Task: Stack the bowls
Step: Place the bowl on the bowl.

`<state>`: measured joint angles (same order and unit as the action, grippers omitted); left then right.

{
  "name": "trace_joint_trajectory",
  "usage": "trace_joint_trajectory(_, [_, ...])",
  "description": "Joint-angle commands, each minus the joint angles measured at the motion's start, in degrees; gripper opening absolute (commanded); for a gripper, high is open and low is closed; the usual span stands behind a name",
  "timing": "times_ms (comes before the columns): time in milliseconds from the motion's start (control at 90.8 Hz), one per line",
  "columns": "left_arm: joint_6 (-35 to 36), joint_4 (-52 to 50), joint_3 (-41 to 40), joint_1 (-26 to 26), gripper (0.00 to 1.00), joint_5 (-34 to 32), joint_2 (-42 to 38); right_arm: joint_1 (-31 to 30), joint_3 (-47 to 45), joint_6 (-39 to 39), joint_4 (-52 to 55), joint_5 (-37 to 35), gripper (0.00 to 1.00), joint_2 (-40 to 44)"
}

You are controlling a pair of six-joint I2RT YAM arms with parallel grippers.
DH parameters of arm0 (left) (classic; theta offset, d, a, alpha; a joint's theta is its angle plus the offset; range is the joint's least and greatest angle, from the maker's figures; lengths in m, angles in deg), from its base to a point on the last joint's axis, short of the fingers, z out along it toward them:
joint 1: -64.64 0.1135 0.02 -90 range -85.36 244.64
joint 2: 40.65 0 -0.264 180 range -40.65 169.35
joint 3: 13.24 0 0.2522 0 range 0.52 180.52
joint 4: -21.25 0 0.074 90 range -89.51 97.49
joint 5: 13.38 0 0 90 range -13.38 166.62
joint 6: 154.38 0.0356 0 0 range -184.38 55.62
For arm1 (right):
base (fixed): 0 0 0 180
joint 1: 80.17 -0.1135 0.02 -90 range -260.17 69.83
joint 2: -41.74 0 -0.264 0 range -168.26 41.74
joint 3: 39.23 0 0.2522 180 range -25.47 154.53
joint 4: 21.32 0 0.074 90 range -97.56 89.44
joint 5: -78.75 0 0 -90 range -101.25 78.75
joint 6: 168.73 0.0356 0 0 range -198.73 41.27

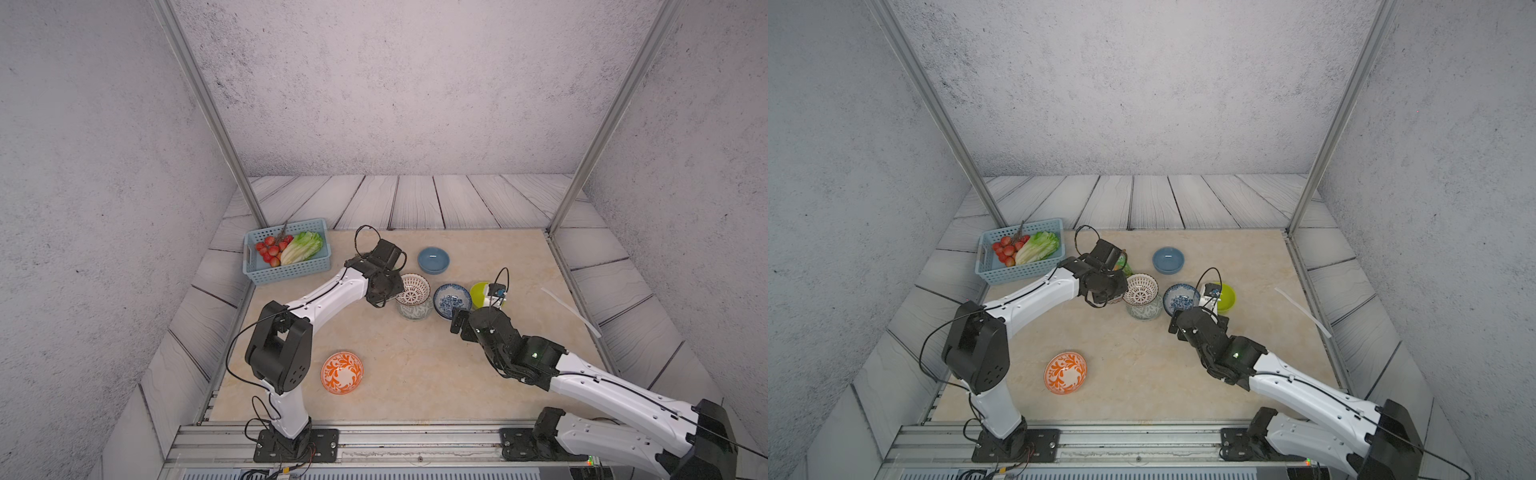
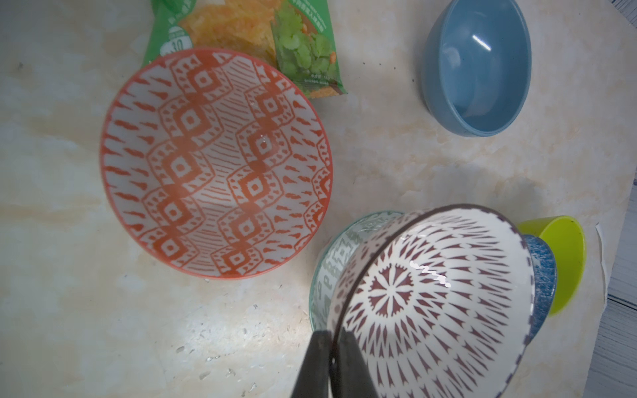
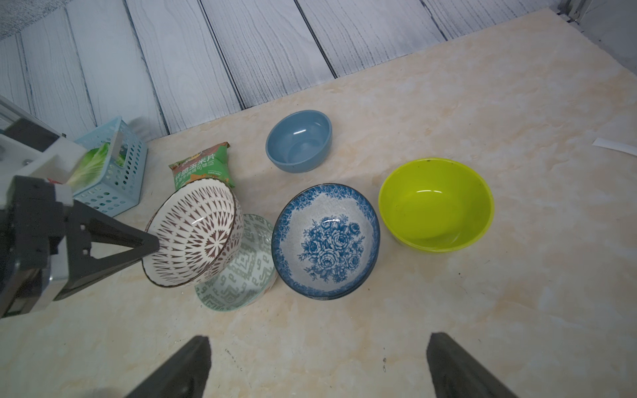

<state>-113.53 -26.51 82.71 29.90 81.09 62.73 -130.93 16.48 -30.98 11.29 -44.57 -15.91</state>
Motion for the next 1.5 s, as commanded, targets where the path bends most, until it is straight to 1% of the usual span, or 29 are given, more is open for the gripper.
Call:
trace_joint_trajectory(0, [-1.9, 3.3, -0.5, -1.5, 0.00, -1.9, 0.8, 0.3, -0.5, -0.5, -0.6, 0.3, 0.99, 1.0])
trace_joint_trajectory(154, [-3.2, 4.2, -1.4, -2.6, 0.00, -4.0, 0.9, 0.5, -0.9, -0.6, -1.0, 0.7, 0.99, 1.4])
trace_joint_trajectory(341, [-5.3, 5.4, -4.3, -2.7, 0.00, -5.4, -0.1, 0.6, -1.1, -0.6, -1.2, 1.0, 0.99, 1.7])
trace_joint_trajectory(495, [-5.7, 5.7, -5.6, -2.7, 0.00, -6.5, -0.6, 0.7, -1.3, -0.6, -1.4, 1.2, 0.99, 1.7])
trace_joint_trajectory(1156, [-6.9, 7.5, -4.4, -3.8, 0.00, -6.6, 2.7, 0.8, -1.3, -0.5, -1.5, 1.3, 0.99, 1.5])
trace_joint_trajectory(1486, [-7.0, 7.0, -4.3, -4.5, 0.00, -7.5, 3.0, 0.8, -1.3, -0.5, -1.5, 1.4, 0.99, 1.5])
